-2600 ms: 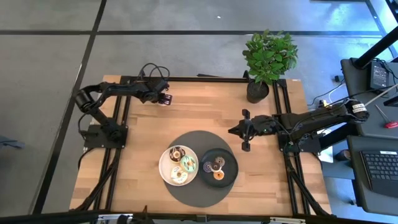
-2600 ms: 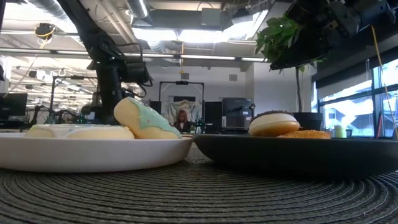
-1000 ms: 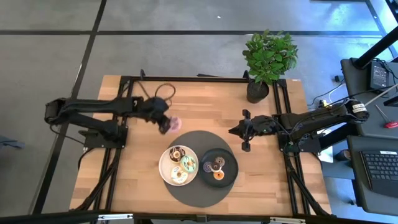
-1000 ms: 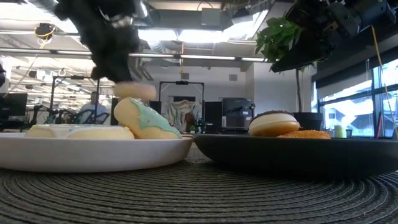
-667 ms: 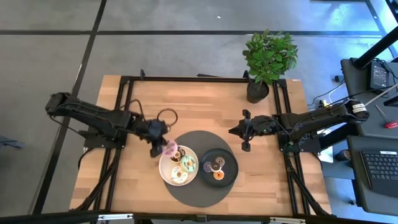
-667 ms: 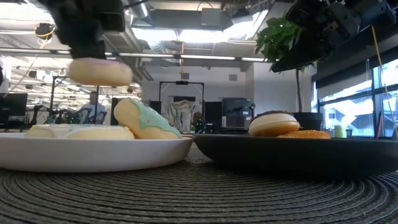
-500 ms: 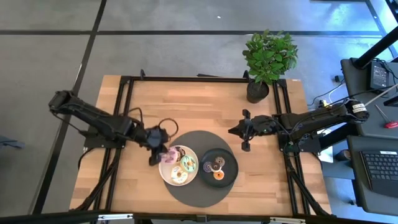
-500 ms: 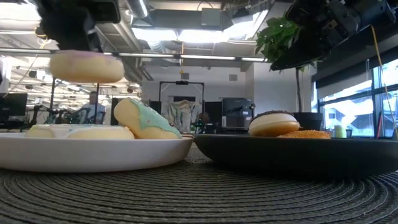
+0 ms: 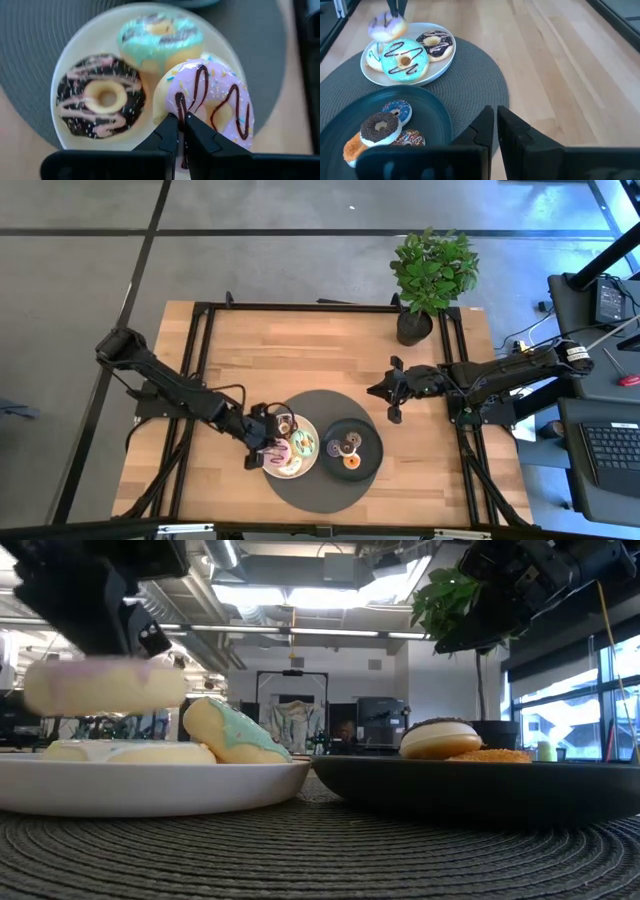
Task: Pick & Place donuts
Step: Put the big purple donut on the white plate
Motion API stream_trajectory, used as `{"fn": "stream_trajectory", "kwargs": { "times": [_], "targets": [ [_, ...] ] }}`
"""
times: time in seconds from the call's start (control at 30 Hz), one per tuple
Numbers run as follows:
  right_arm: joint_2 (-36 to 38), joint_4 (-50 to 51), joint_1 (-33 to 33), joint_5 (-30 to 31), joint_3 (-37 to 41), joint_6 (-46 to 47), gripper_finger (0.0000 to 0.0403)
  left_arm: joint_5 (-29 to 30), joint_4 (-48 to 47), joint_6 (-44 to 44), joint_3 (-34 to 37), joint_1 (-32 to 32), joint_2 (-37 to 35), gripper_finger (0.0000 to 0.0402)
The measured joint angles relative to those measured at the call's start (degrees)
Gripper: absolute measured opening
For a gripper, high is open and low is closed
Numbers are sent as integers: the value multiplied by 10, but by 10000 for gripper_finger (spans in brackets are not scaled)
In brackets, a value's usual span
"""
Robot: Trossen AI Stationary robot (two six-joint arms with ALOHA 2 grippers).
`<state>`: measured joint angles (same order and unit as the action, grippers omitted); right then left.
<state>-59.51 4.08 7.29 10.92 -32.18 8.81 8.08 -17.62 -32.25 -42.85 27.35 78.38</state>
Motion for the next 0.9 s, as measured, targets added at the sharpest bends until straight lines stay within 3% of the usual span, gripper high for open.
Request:
{"fn": "stream_trajectory", "kwargs": {
  "times": [0.2, 0.53, 0.9],
  "targets": [
    [0, 0, 0, 0, 0, 1, 28, 13, -5, 6, 0, 18, 22, 17],
    [0, 0, 0, 0, 0, 1, 28, 50, -33, 94, 0, 23, 22, 17],
    [0, 0, 0, 0, 0, 0, 28, 60, -53, 104, 0, 23, 22, 28]
  ]
}}
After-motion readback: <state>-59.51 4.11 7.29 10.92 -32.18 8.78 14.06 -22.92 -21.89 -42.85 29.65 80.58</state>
